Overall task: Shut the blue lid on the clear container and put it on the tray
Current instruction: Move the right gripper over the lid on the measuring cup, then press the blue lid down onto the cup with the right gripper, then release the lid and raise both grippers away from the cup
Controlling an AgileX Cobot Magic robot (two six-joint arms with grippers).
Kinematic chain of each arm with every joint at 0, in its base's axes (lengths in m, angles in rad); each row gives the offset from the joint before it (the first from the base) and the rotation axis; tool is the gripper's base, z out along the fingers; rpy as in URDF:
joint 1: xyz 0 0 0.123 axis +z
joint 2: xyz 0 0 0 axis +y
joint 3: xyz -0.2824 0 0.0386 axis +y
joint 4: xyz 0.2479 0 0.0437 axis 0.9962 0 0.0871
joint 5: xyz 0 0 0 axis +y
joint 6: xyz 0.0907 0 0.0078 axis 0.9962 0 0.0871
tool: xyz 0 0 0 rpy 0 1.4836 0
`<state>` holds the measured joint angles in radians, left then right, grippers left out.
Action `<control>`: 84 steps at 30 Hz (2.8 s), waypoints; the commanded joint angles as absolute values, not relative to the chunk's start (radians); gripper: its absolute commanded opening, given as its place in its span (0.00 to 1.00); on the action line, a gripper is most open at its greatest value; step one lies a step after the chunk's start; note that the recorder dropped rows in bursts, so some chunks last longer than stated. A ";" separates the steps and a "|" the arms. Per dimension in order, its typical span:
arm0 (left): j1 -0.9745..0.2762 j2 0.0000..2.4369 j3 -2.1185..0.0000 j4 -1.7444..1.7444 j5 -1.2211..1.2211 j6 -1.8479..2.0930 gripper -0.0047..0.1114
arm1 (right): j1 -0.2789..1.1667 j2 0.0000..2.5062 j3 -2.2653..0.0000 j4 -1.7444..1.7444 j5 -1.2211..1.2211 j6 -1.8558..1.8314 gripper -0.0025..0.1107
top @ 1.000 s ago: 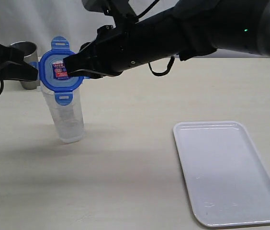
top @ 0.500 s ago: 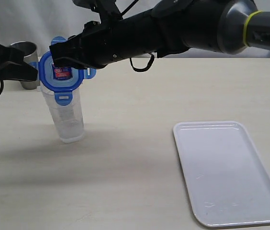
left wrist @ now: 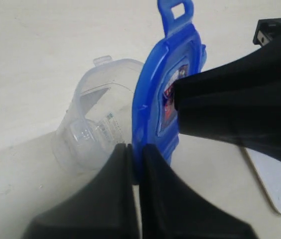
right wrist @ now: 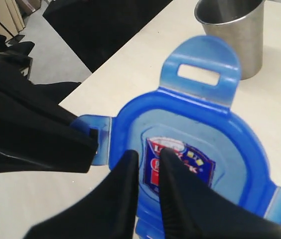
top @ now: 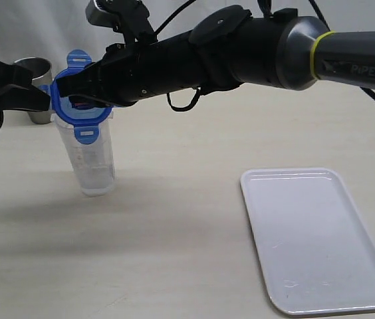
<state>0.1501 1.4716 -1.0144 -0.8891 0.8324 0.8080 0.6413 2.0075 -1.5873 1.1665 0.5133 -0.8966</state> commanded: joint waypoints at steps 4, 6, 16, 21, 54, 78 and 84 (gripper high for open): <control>0.151 1.468 -1.011 -0.873 0.831 0.808 0.04 | 0.643 2.009 -1.592 1.159 0.498 -0.906 0.16; 0.151 1.468 -1.011 -0.873 0.831 0.808 0.04 | 0.643 2.009 -1.592 1.158 0.495 -0.906 0.16; 0.151 1.471 -1.001 -0.863 0.827 0.808 0.04 | 0.643 2.009 -1.592 1.125 0.464 -0.893 0.16; 0.151 1.471 -1.001 -0.856 0.832 0.785 0.04 | 0.643 2.009 -1.592 1.125 0.464 -0.893 0.16; 0.151 1.473 -1.001 -0.849 0.781 0.706 0.37 | 0.643 2.038 -1.592 1.109 0.416 -0.874 0.16; 0.151 1.470 -1.001 -0.845 0.619 0.876 0.20 | 0.631 1.897 -1.592 1.006 0.445 -0.838 0.16; 0.153 1.427 -1.001 -0.826 0.634 0.950 0.04 | 0.549 1.867 -1.592 0.728 0.497 -0.493 0.16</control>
<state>0.1501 1.4597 -1.0019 -0.8399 0.6309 0.9215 0.5965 1.8735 -1.5897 0.8699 0.4539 -0.6473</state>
